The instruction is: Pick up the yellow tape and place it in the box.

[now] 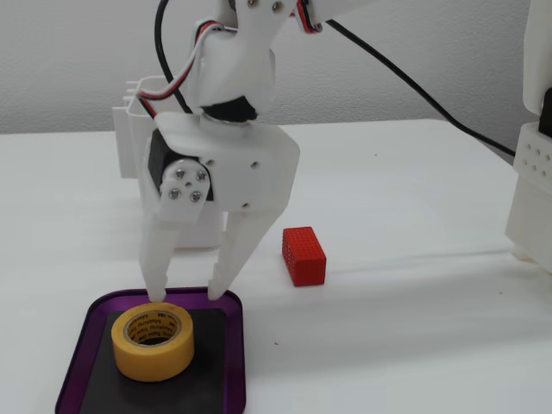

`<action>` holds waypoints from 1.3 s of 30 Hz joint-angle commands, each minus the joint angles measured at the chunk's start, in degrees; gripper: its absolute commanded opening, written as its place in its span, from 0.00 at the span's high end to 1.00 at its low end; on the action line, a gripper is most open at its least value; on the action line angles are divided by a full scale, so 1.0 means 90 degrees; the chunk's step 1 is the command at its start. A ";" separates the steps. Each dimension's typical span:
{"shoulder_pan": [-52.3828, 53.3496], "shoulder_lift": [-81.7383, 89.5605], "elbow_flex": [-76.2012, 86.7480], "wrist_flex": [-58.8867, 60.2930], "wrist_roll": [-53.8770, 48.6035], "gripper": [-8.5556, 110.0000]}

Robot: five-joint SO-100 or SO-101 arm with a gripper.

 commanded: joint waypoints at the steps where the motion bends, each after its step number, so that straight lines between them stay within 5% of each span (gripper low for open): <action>1: 0.0020 0.0547 -0.0674 0.0645 0.0049 0.81; 13: 0.0010 0.4531 -0.0986 0.2578 0.0293 0.81; 22: 0.0029 0.7471 0.2881 0.2578 0.0977 0.81; 33: 0.0479 1.0947 0.7998 0.0254 0.1270 0.81; 39: 0.0586 1.2930 0.9688 0.0107 0.1289 0.81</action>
